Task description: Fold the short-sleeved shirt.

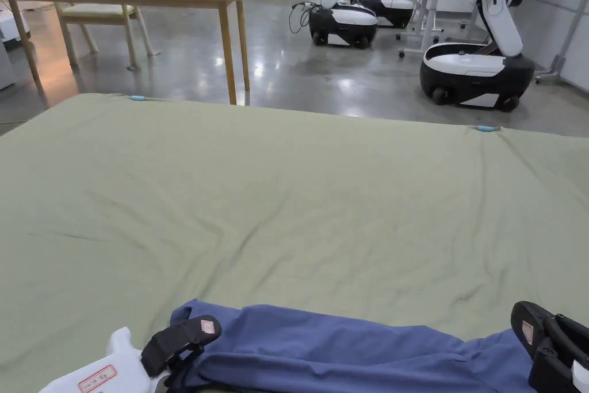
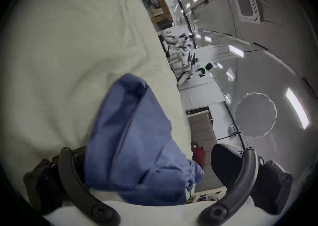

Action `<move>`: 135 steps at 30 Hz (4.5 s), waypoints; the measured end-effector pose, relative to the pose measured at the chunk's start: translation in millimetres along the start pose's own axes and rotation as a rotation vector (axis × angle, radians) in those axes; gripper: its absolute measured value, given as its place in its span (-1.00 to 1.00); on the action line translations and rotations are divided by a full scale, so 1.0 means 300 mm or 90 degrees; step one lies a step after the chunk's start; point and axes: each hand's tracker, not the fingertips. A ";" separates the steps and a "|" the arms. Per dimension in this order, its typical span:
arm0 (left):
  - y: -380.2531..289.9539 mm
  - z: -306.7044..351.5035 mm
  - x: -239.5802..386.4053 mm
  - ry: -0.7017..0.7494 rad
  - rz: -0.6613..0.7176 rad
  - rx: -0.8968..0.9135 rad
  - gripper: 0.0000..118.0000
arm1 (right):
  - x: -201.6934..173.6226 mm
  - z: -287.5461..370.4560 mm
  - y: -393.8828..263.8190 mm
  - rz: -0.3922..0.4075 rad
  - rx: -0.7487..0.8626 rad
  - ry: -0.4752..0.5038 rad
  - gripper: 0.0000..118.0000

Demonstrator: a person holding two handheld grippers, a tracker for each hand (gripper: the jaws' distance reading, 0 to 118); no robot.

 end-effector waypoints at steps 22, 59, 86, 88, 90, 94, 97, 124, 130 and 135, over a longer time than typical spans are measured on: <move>-0.267 -0.140 0.618 0.299 -0.841 0.070 -0.87 | -0.011 0.011 -0.031 0.002 -0.013 0.021 -1.00; -0.428 -0.413 0.478 0.100 -0.478 -0.136 -0.82 | 0.092 0.052 -0.102 -0.073 -0.032 0.024 -0.99; -0.251 -0.298 0.155 0.110 -0.033 -0.033 -0.81 | 0.095 0.080 -0.115 -0.084 0.010 0.041 -0.99; -0.227 -0.259 0.183 0.144 -0.072 0.007 -0.82 | 0.084 0.079 -0.116 -0.068 0.008 0.044 -0.99; -0.192 -0.205 0.206 0.172 -0.113 0.056 -0.82 | 0.069 0.071 -0.112 -0.051 -0.001 0.040 -0.99; -0.127 -0.118 0.281 0.222 -0.256 0.117 -0.82 | 0.042 0.065 -0.112 -0.027 -0.009 0.026 -0.99; -0.169 -0.097 0.409 0.230 -0.410 0.127 -0.82 | 0.030 0.059 -0.112 -0.016 -0.012 0.019 -0.99; -0.591 -0.365 0.694 0.162 -0.660 -0.005 0.68 | 0.082 0.022 -0.106 -0.071 -0.076 -0.005 -0.99; -0.578 -0.516 0.590 0.142 -0.537 -0.157 -0.74 | 0.074 0.023 -0.106 -0.059 -0.075 -0.008 -0.99; -0.732 -0.678 0.606 0.090 -0.554 -0.226 -0.77 | 0.085 0.020 -0.106 -0.066 -0.081 -0.011 -0.99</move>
